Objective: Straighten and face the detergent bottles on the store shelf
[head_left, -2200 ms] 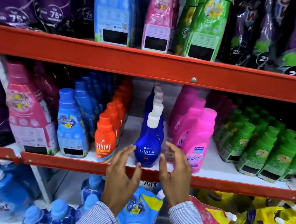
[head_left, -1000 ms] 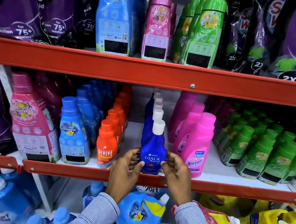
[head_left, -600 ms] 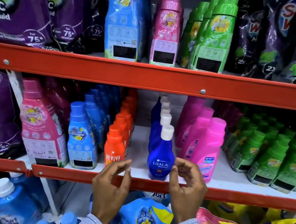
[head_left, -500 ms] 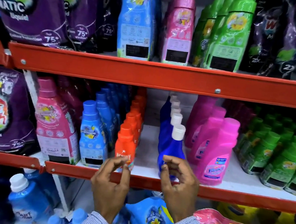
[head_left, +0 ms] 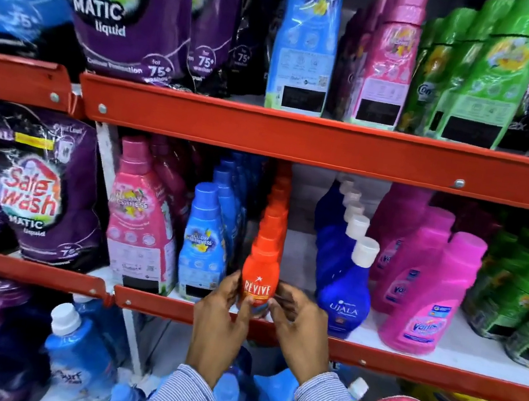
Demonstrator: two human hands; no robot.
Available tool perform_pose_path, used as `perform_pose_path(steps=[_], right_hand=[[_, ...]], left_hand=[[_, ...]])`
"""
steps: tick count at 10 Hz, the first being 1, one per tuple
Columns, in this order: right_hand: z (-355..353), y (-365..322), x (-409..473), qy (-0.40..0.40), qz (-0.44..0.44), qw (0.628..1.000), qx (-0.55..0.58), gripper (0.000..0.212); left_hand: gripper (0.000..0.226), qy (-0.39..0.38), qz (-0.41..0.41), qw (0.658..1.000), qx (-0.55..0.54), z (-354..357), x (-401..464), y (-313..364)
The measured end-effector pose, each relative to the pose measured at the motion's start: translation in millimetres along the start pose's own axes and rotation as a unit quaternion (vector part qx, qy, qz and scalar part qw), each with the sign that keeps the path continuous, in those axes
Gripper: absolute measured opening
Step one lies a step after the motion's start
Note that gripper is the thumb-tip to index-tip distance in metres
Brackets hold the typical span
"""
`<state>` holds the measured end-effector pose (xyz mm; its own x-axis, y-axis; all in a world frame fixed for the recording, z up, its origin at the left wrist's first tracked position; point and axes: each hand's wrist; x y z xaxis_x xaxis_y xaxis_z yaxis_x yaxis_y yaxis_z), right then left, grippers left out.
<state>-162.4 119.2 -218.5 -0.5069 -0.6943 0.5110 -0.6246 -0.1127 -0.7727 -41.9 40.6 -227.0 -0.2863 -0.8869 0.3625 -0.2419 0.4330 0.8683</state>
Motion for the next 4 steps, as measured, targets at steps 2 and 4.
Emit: perform_pose_path(steps=[2, 4], right_hand=[[-1.4, -1.4, -0.6, 0.004, 0.012, 1.0, 0.025, 0.029], [-13.6, -5.5, -14.5, 0.059, 0.008, 0.996, 0.067, 0.032]], left_hand=[[0.046, -0.006, -0.004, 1.0, -0.009, 1.4, 0.0, -1.6], [0.047, 0.071, -0.013, 0.995, -0.069, 4.0, -13.7, -3.5]])
Point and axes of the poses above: each hand's wrist, its own x-axis towards the middle knuckle, its own z-axis out of the palm, y = z × x, and after that the axes turned 11 degrees about -z, right-handed
